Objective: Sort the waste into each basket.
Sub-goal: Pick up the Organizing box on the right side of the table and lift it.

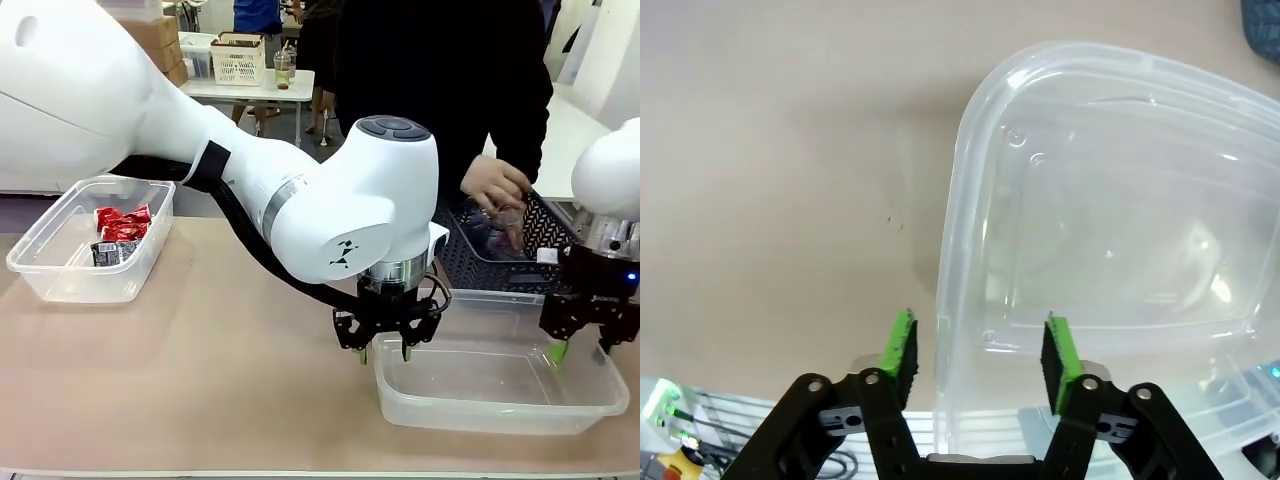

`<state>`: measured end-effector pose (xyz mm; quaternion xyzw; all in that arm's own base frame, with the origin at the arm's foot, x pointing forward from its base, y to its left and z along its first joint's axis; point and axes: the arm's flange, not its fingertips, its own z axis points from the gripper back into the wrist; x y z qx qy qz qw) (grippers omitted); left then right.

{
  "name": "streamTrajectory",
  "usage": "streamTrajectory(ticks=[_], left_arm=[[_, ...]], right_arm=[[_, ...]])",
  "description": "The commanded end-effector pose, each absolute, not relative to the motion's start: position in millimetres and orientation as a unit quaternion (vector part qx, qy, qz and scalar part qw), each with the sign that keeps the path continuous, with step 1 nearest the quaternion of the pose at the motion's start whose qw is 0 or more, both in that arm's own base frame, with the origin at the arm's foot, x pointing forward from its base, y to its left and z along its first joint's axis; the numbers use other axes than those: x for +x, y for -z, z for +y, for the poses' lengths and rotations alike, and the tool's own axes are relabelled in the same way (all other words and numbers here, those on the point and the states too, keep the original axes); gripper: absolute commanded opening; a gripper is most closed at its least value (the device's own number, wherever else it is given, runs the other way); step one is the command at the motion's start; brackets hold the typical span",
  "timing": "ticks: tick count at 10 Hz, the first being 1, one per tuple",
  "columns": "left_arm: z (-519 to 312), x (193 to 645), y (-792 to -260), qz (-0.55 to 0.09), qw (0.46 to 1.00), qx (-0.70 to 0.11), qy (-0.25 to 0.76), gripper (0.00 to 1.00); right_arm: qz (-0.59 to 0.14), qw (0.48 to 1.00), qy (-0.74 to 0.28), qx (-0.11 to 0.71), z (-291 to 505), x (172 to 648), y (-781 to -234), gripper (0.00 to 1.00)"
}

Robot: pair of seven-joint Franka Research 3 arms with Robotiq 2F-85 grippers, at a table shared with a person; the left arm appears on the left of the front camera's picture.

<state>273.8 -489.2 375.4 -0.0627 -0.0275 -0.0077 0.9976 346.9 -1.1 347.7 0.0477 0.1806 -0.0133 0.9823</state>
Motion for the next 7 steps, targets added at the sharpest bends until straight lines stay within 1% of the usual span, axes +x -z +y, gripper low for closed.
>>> streamTrajectory(ticks=[1,2,3,4,5,7], left_arm=[[-490.2,275.7,-380.9,-0.019,0.997,-0.067,0.022,0.00],[-487.1,276.7,-381.4,-0.022,0.997,-0.070,0.015,0.00],[-485.2,277.4,-381.8,-0.019,0.997,-0.073,0.013,0.05],[-483.7,276.9,-382.5,-0.020,0.997,-0.075,0.013,0.00],[-483.0,277.3,-382.4,-0.020,0.997,-0.076,0.011,0.00],[-479.8,277.9,-382.3,-0.016,0.997,-0.079,0.008,0.00]], right_arm=[[0.146,0.988,0.030,0.049,7.6,273.8,-311.1,0.40],[0.158,0.986,0.019,0.048,6.8,274.6,-309.6,0.29],[0.159,0.986,0.008,0.052,6.3,273.9,-311.6,0.00],[0.164,0.985,-0.004,0.050,5.3,272.7,-313.0,0.00],[0.177,0.984,0.002,0.028,4.9,272.8,-311.9,0.00],[0.192,0.981,0.009,0.016,4.4,273.2,-314.5,0.00]])
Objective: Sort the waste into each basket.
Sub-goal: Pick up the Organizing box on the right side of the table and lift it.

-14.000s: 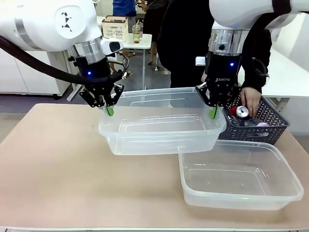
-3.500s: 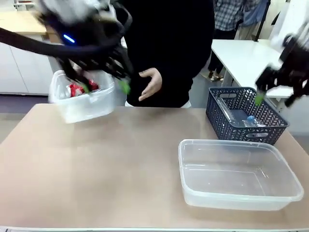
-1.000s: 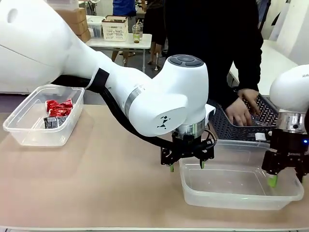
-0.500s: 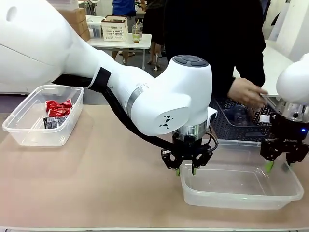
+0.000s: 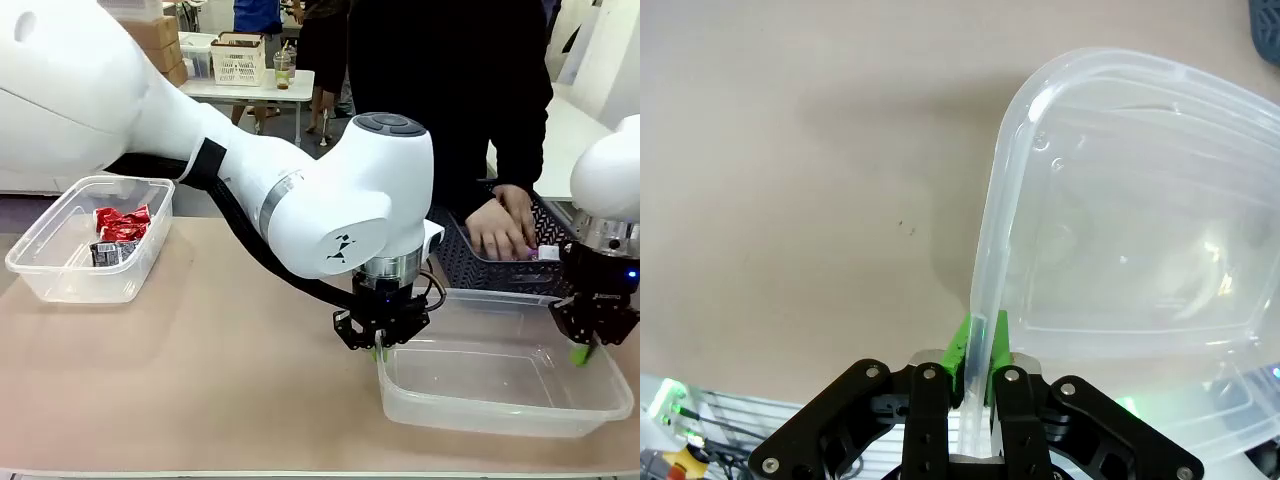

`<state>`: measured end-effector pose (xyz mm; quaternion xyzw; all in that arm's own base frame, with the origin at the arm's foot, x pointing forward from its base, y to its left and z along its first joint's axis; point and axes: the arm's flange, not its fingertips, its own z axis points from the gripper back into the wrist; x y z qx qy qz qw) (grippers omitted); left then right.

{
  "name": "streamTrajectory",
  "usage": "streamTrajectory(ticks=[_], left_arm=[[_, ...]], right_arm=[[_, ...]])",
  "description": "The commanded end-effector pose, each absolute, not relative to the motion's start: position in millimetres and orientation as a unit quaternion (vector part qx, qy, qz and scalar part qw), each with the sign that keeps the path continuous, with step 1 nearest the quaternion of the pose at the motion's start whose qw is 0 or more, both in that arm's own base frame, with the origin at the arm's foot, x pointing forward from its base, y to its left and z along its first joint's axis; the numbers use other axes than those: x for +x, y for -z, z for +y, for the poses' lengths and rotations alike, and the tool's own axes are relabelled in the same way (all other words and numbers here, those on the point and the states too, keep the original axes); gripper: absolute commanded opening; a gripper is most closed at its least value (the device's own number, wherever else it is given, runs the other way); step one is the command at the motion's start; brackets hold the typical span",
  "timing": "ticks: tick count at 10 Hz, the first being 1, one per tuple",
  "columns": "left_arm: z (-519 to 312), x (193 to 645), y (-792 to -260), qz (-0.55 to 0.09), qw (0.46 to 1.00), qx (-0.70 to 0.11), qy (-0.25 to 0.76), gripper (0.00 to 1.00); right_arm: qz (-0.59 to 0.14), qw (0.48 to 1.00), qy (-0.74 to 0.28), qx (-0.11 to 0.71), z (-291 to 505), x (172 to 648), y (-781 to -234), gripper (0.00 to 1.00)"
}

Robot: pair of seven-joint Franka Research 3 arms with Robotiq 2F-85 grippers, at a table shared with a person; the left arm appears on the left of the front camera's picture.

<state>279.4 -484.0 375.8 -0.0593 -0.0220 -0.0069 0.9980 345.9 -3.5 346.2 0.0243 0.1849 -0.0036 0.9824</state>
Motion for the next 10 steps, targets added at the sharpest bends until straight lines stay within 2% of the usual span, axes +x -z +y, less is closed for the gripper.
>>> streamTrajectory(ticks=[1,3,6,7,8,10], left_arm=[[-476.1,278.1,-386.0,-0.014,0.996,-0.085,0.009,0.00],[-462.9,272.8,-403.4,-0.004,0.995,-0.101,0.022,0.00],[-423.6,236.9,-464.1,-0.005,0.991,-0.115,0.064,0.00],[-409.4,227.6,-487.1,-0.014,0.990,-0.114,0.081,0.00],[-392.0,221.0,-509.4,-0.054,0.991,-0.099,0.071,0.00],[-348.3,208.9,-540.1,-0.087,0.991,-0.098,0.041,0.00]], right_arm=[[0.194,0.981,0.010,0.012,4.6,274.3,-319.5,0.00],[0.191,0.981,0.017,0.012,6.1,280.9,-346.8,0.00],[0.196,0.980,0.009,-0.023,39.3,295.9,-434.5,0.00],[0.201,0.979,-0.017,-0.024,58.4,305.1,-462.0,0.00],[0.193,0.981,-0.020,-0.026,84.1,320.7,-487.3,0.00],[0.192,0.980,-0.050,-0.027,134.3,352.4,-514.4,0.00]])
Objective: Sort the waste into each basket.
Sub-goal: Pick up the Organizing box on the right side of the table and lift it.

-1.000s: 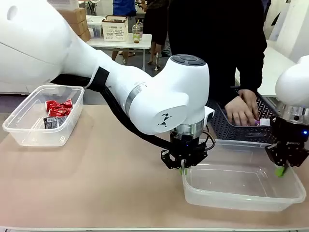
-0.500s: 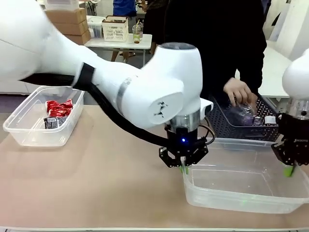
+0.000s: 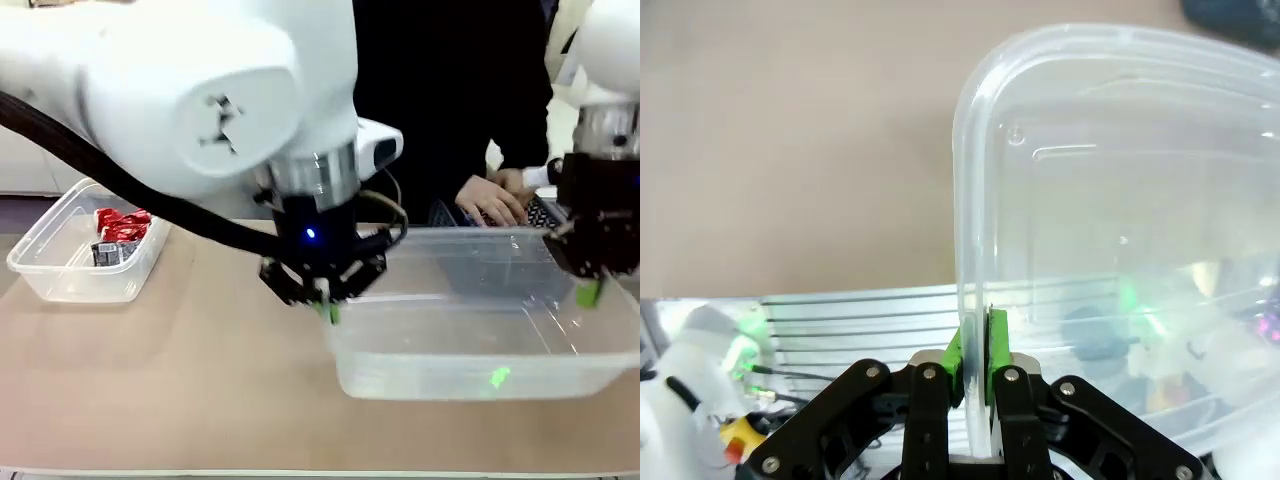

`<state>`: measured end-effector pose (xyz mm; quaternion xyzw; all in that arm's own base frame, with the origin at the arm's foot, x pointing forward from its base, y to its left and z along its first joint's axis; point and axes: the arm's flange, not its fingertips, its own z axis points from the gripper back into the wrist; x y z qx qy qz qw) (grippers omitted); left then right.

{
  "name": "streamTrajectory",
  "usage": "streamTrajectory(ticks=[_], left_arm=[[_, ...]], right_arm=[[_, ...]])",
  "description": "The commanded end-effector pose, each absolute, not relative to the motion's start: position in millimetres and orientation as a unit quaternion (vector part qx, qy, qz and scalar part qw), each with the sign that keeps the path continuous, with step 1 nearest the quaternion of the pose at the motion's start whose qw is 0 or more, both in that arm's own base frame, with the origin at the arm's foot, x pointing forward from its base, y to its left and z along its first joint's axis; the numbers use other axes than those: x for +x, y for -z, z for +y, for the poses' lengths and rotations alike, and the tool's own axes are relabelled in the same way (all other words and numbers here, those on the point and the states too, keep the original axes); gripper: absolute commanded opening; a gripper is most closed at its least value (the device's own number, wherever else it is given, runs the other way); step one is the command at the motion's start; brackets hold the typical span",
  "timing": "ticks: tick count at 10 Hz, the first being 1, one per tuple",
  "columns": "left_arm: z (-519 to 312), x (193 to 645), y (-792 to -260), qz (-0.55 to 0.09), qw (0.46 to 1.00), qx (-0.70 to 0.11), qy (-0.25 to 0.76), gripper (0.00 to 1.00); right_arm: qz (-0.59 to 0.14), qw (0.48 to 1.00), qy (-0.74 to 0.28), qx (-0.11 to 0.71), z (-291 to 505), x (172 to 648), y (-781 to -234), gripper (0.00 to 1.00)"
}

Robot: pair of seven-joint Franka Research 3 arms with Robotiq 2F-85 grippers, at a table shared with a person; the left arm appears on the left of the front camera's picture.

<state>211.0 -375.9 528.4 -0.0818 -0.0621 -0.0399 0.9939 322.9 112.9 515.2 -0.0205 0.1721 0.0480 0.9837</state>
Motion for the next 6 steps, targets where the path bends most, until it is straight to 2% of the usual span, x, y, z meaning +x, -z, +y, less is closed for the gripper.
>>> streamTrajectory(ticks=[1,3,6], left_arm=[[-322.6,205.8,-554.5,-0.120,0.989,-0.088,0.003,0.00],[-264.9,228.6,-575.1,-0.145,0.986,-0.078,-0.030,0.00],[-222.0,275.3,-559.3,-0.092,0.992,-0.083,0.008,0.00]], right_arm=[[0.201,0.977,-0.068,-0.023,158.8,364.6,-520.5,0.00],[0.222,0.970,-0.097,0.004,198.6,380.9,-518.9,0.00],[0.234,0.963,-0.081,0.105,214.2,390.7,-507.4,0.00]])
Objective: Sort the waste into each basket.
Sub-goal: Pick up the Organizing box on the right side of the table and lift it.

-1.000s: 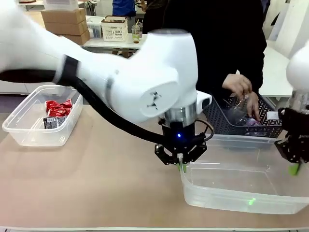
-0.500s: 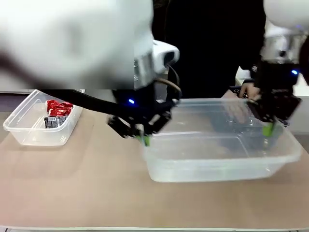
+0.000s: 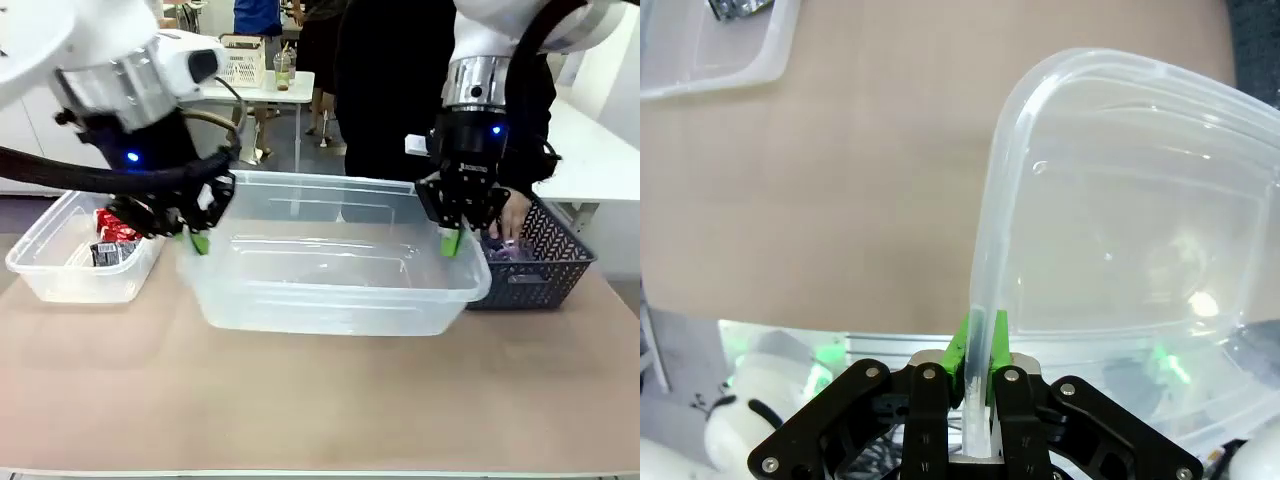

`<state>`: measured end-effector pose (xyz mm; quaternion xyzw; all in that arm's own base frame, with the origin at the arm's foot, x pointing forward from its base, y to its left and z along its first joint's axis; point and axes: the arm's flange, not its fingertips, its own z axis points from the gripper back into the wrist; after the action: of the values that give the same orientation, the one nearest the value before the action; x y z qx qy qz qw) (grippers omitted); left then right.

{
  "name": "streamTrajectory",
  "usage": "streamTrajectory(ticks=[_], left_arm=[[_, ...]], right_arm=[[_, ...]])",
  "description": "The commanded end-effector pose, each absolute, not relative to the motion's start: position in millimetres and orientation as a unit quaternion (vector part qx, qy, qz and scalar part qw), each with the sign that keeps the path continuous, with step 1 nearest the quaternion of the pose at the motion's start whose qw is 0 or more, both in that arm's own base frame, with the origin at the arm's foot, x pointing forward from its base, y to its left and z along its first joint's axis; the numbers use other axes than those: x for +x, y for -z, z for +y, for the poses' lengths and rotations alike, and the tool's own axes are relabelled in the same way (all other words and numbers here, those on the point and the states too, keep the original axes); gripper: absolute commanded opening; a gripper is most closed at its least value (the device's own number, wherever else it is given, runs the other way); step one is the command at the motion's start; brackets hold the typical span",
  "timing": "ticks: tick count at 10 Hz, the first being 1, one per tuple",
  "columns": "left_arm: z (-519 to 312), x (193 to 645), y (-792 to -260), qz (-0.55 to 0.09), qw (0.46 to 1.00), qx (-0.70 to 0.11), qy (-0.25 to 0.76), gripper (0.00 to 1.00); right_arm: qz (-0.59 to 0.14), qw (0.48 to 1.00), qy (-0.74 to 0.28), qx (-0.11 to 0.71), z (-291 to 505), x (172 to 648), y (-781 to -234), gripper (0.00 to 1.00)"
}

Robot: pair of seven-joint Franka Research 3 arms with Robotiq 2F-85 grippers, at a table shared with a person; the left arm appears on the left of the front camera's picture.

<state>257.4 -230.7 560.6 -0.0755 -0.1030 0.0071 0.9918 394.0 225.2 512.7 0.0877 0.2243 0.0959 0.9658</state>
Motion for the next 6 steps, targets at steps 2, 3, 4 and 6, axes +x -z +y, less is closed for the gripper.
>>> streamTrajectory(ticks=[2,3,4,6], left_arm=[[-246.0,240.6,-566.3,-0.115,0.990,-0.075,-0.019,0.00],[-246.0,240.6,-566.3,-0.115,0.990,-0.075,-0.019,0.00],[-246.0,240.6,-566.3,-0.115,0.990,-0.075,-0.019,0.00],[-246.0,240.6,-566.3,-0.115,0.990,-0.075,-0.019,0.00]], right_arm=[[0.217,0.968,-0.022,0.124,208.7,395.4,-489.2,0.00],[0.210,0.968,0.042,0.128,206.6,402.6,-480.8,0.00],[0.225,0.966,-0.064,0.112,216.1,400.3,-498.9,0.00],[0.225,0.966,-0.064,0.112,216.1,400.3,-498.9,0.00]])
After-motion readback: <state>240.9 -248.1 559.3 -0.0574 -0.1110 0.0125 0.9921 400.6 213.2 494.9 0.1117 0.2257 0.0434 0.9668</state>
